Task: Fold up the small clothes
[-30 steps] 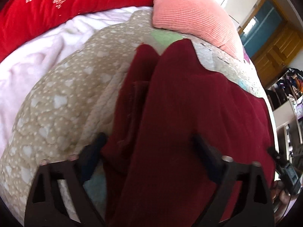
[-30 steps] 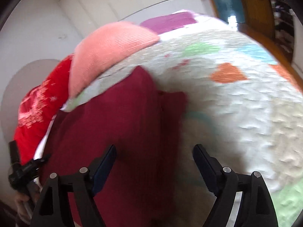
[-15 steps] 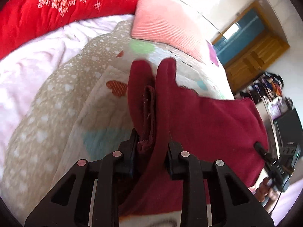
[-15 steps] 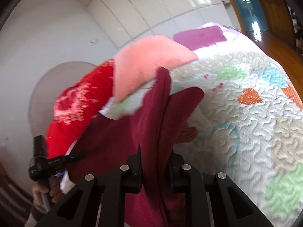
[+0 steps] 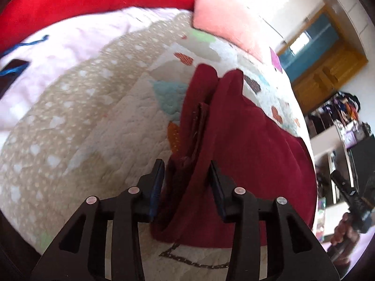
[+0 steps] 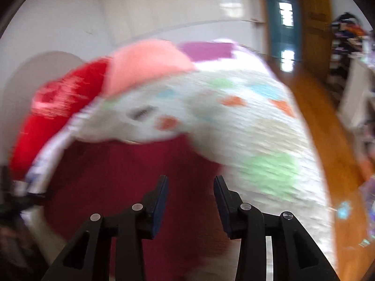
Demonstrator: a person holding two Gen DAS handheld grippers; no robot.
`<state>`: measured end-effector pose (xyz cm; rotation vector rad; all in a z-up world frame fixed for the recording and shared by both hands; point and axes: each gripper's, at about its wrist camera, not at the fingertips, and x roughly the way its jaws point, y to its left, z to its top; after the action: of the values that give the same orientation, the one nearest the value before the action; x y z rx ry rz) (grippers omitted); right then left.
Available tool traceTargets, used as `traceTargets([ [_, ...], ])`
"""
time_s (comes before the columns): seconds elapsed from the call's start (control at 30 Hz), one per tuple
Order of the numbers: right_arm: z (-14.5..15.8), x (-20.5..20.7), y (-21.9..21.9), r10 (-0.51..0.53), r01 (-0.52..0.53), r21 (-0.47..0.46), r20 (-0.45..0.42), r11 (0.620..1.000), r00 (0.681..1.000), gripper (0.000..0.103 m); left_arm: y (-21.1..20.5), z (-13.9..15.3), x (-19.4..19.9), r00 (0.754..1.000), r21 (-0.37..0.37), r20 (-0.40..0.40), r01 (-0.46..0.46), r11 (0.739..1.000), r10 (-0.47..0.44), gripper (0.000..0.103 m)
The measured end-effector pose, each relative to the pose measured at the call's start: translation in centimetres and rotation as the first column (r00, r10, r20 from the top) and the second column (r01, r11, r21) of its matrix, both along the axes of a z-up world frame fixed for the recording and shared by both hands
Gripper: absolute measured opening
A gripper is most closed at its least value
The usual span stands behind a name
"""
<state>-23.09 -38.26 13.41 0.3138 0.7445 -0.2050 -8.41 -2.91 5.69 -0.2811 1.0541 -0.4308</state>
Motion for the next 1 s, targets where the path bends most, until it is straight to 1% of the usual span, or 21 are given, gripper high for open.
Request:
traceTargets([
  [0.07,0.6,1.9,2.6,0.119,-0.120,0.048,0.023,0.992,0.993,0.038,0.2,0.1,-0.9,1.000,0.022,0.027,-0.015,1.000,0.014,0.041],
  [0.1,0.6,3.0,3.8,0.158,-0.160,0.053,0.028,0.986,0.987,0.038,0.2,0.0,-1.3,0.999,0.033,0.035,-0.017,0.999,0.016,0.041],
  [0.13,0.6,4.7,5.8,0.210,-0.212,0.043,0.035,0.976,0.977,0.038,0.4,0.0,-1.9,0.999,0.047,0.040,-0.016,0.999,0.014,0.041],
  [0.2,0.3,7.1,8.8,0.282,-0.283,0.021,0.039,0.959,0.959,0.038,0.4,-0.5,-2.4,0.999,0.070,0.036,-0.010,0.997,0.008,0.041],
  [0.23,0.0,9.0,10.5,0.322,-0.323,0.018,0.030,0.946,0.946,0.036,0.4,-0.8,-2.2,0.999,0.076,0.031,-0.006,0.997,0.004,0.042],
  [0.27,-0.5,10.4,11.7,0.353,-0.353,0.025,0.025,0.935,0.935,0.035,0.4,-1.2,-2.1,1.000,0.079,0.027,-0.006,0.997,0.004,0.046],
  [0.3,-0.8,11.9,13.1,0.383,-0.384,0.030,0.020,0.923,0.923,0.035,0.6,-1.6,-1.8,1.000,0.075,0.020,-0.016,0.997,0.015,0.051],
  [0.33,-1.2,13.1,14.3,0.409,-0.409,0.026,0.013,0.912,0.912,0.035,0.8,-1.8,-1.8,1.000,0.067,0.012,-0.026,0.997,0.025,0.054],
  [0.37,-1.9,15.5,15.4,0.439,-0.439,0.011,-0.008,0.898,0.898,0.034,1.1,-2.1,-1.6,0.999,0.051,0.002,-0.032,0.998,0.032,0.056],
  [0.43,-3.7,19.0,17.5,0.478,-0.479,-0.002,-0.070,0.878,0.876,0.033,1.5,-2.5,-1.4,0.999,0.025,-0.011,-0.030,0.999,0.030,0.056],
  [0.5,-5.4,21.7,19.2,0.482,-0.488,-0.012,-0.132,0.873,0.866,0.032,1.6,-2.7,-1.2,1.000,0.019,-0.008,-0.024,1.000,0.024,0.058],
  [0.57,-7.9,24.1,20.3,0.474,-0.486,-0.005,-0.217,0.874,0.854,0.032,1.6,-2.8,-1.1,1.000,0.021,0.002,-0.021,1.000,0.021,0.059],
  [0.6,-9.0,24.9,20.6,0.469,-0.481,0.007,-0.242,0.876,0.850,0.033,1.7,-2.8,-0.9,1.000,0.015,0.002,-0.026,1.000,0.026,0.059],
  [0.63,-9.8,25.4,20.8,0.460,-0.476,-0.001,-0.251,0.879,0.852,0.033,1.7,-2.9,-0.7,1.000,0.009,-0.004,-0.027,1.000,0.027,0.060],
  [0.7,-9.7,25.4,20.9,0.455,-0.473,-0.026,-0.233,0.880,0.859,0.033,1.8,-2.9,-0.4,1.000,-0.004,-0.015,-0.027,1.000,0.027,0.062],
  [0.73,-9.5,25.4,20.7,0.454,-0.471,-0.019,-0.237,0.882,0.859,0.033,1.8,-2.9,-0.4,1.000,-0.008,-0.015,-0.027,1.000,0.027,0.063],
  [0.8,-8.8,25.0,20.0,0.454,-0.462,0.026,-0.238,0.887,0.859,0.033,1.7,-3.0,-0.4,1.000,-0.008,-0.010,-0.028,1.000,0.028,0.064],
  [0.83,-8.4,24.6,19.3,0.452,-0.451,0.062,-0.238,0.890,0.860,0.034,1.6,-3.0,-0.5,1.000,-0.005,-0.006,-0.030,1.000,0.030,0.064],
  [0.9,-7.6,23.8,18.6,0.447,-0.434,0.107,-0.225,0.894,0.866,0.038,1.5,-2.9,-0.7,0.999,0.001,0.003,-0.034,0.999,0.034,0.064],
  [0.93,-7.1,23.2,18.4,0.448,-0.433,0.118,-0.214,0.894,0.868,0.039,1.4,-2.9,-0.7,0.999,0.004,0.006,-0.037,0.999,0.037,0.064],
  [1.0,-6.9,22.9,18.9,0.450,-0.437,0.106,-0.225,0.893,0.865,0.042,1.4,-2.9,-0.6,0.999,0.006,0.009,-0.040,0.999,0.040,0.064],
])
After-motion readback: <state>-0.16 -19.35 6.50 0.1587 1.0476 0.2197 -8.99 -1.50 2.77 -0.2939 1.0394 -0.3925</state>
